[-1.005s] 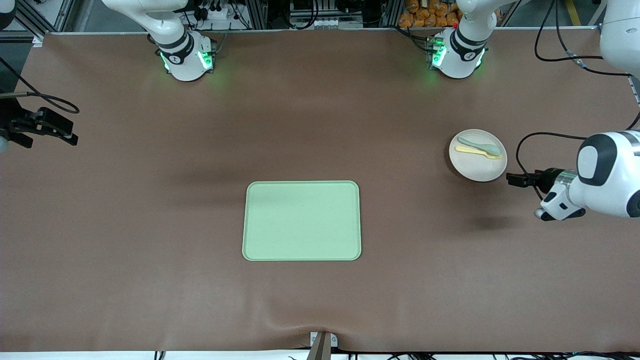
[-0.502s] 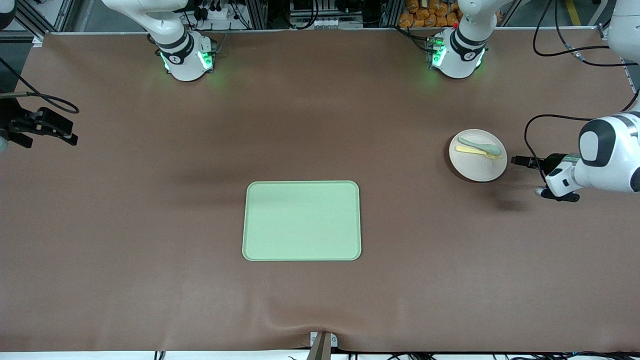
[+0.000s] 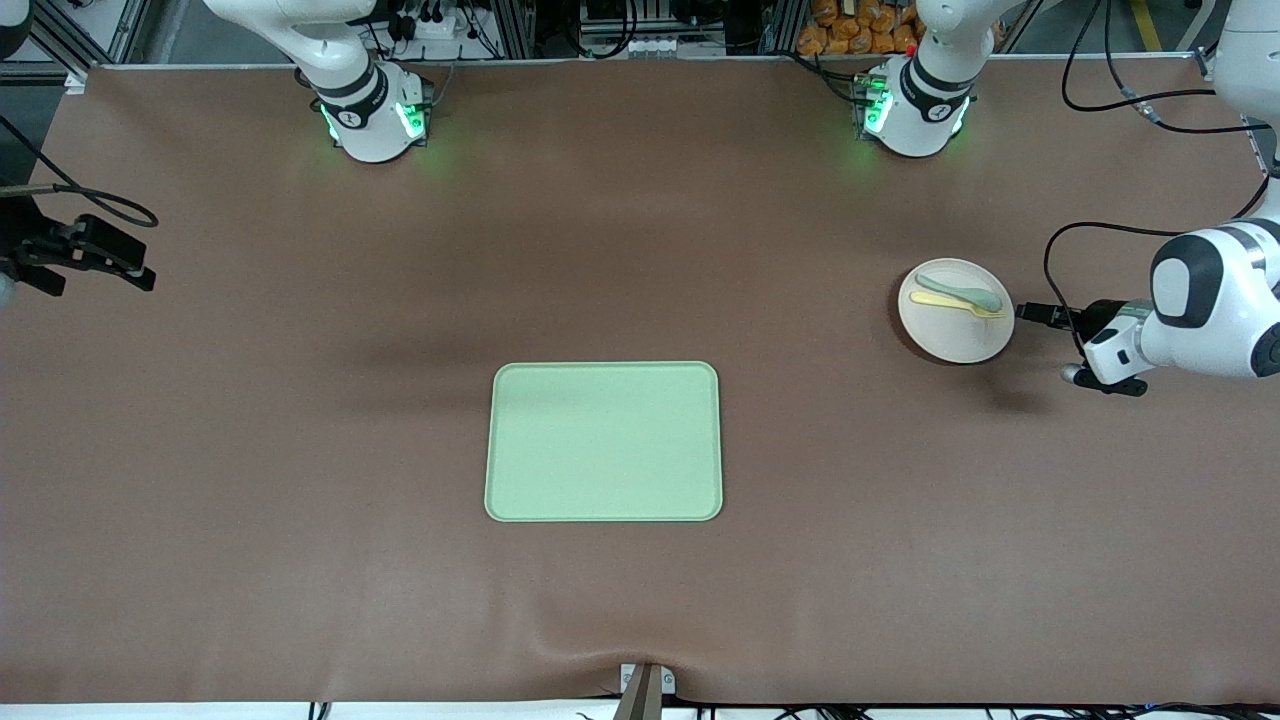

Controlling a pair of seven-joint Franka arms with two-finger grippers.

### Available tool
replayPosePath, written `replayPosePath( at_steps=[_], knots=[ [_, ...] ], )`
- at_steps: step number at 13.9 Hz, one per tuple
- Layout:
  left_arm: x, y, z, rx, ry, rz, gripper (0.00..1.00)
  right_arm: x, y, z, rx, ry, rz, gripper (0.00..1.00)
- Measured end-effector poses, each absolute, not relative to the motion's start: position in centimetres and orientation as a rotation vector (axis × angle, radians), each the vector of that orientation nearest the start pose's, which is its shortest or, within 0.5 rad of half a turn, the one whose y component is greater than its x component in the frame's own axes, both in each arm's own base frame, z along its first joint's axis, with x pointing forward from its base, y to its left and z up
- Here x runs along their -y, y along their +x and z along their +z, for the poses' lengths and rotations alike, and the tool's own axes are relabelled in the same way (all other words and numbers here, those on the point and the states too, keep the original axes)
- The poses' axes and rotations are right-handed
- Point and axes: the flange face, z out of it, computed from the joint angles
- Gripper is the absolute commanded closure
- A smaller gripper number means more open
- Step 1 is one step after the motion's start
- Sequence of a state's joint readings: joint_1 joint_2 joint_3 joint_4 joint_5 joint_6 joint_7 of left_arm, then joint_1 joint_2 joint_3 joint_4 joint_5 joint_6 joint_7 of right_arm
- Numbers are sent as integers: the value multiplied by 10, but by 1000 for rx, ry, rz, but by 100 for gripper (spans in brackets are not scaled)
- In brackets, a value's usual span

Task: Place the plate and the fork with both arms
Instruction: 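Lower the left gripper onto the plate rim and close it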

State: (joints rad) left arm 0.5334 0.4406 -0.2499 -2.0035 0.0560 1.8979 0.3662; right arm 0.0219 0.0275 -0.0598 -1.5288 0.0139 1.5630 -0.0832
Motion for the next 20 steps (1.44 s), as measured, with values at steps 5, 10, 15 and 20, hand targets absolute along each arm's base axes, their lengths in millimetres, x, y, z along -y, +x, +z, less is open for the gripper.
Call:
replayPosePath(
  at_steps=[5, 10, 15, 20],
  knots=[
    [-159, 495, 221, 84, -3247, 817, 0, 20, 562, 628, 70, -3129, -12, 0],
    [-151, 506, 213, 155, -3257, 618, 0, 20, 562, 628, 69, -3129, -12, 0],
    [-127, 512, 203, 84, -3268, 618, 0, 20, 562, 628, 69, -3129, -12, 0],
    [-133, 482, 188, 248, -3236, 718, 0, 20, 562, 628, 68, -3129, -12, 0]
  ],
)
